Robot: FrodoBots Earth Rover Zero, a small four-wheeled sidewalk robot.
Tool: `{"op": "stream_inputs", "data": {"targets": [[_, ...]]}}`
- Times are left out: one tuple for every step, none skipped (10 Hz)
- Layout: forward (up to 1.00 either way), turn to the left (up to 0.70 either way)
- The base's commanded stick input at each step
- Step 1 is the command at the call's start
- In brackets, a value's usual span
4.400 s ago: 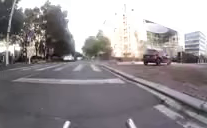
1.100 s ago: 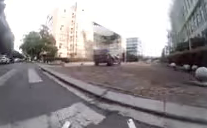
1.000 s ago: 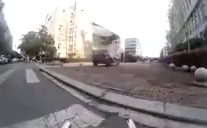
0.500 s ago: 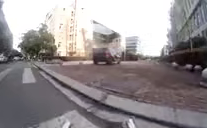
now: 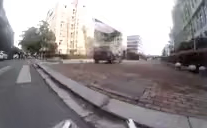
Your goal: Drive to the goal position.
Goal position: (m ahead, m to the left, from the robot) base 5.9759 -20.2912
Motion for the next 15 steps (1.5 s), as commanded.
{"op": "stream_inputs", "data": {"targets": [[0.37, -0.91], [0.36, -0.90], [0.36, -0.90], [0.37, -0.58], [0.38, -0.23], [0.38, -0.23], [0.38, -0.23], [0.38, -0.19], [0.40, -0.07], [0.42, 0.00], [0.43, 0.00], [0.44, 0.00], [0.45, 0.00], [0.45, 0.00], [0.45, 0.00]]}}
